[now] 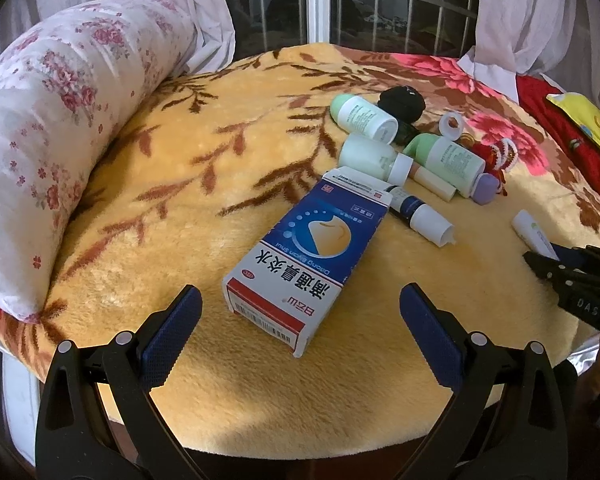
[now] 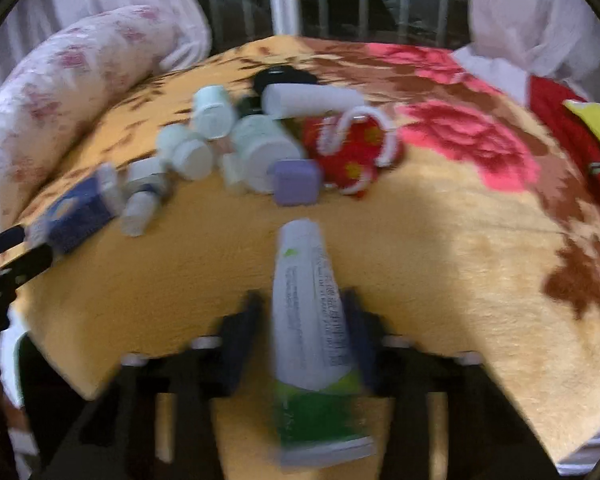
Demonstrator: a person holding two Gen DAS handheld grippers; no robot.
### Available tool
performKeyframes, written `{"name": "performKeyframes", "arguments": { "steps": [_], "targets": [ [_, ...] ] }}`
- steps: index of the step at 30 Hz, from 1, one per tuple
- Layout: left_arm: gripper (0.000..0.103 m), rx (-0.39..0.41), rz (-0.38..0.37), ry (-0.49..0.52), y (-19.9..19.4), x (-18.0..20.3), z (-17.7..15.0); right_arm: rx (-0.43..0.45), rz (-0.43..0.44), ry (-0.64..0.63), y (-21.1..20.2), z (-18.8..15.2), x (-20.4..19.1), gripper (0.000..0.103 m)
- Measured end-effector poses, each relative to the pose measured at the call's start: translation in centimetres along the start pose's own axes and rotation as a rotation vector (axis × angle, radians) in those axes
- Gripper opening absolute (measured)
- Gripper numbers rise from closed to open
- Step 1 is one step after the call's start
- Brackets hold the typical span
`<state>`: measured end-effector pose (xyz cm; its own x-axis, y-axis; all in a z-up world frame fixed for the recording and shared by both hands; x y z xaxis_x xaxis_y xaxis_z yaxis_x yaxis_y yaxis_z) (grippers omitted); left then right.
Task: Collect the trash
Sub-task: 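Grasp the toothpaste tube with the right tool while the left tool grasps the blue medicine box, then lower both held items over the orange bin and open both tools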
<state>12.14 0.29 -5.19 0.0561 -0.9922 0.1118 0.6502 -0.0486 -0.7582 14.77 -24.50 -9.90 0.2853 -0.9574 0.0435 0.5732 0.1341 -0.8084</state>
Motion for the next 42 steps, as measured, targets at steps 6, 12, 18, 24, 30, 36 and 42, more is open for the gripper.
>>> {"name": "performKeyframes", "arguments": {
  "steps": [6,12,18,24,30,36,42],
  "targets": [
    [0.097,0.014,0.006,0.025,-0.8,-0.2,0.2,0.04,0.07,0.081,-0.9,-0.4,0.7,0.031],
    [0.097,-0.002,-0.031,0.1,-0.1,0.3,1.3,0.099,0.117,0.169,-2.3,-1.3,0.7,0.031],
    [0.097,-0.041,-0.068,0.266,2.4,1.7,1.9,0.122,0.123,0.198,-2.9,-2.1,0.5,0.031],
    [0.097,-0.14,-0.114,0.298,7.2,1.4,3.1,0.128,0.114,0.203,-3.2,-2.2,0.5,0.031],
    [0.067,-0.112,-0.149,0.205,7.6,1.3,3.1,0.118,0.098,0.205,-2.7,-2.1,0.5,0.031],
    [0.052,-0.025,-0.062,0.125,6.7,1.6,2.3,0.116,0.077,0.207,-2.2,-2.0,0.3,0.032],
    [0.05,0.017,0.047,0.064,5.7,2.2,1.9,0.141,0.032,0.202,-2.6,-2.1,0.0,0.032]
  ]
}}
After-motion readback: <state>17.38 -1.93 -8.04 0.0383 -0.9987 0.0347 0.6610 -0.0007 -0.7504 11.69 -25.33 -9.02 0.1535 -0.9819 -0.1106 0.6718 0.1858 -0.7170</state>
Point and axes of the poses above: each gripper's, at about its wrist camera, not at the fingertips, and y roughly the way its jaws point, x to its right, z to its top, the point moved 6 cm from there along y, roughly the way its jaws point, and after that the axes turned 12 degrees about -y, right-handed, at the moved point
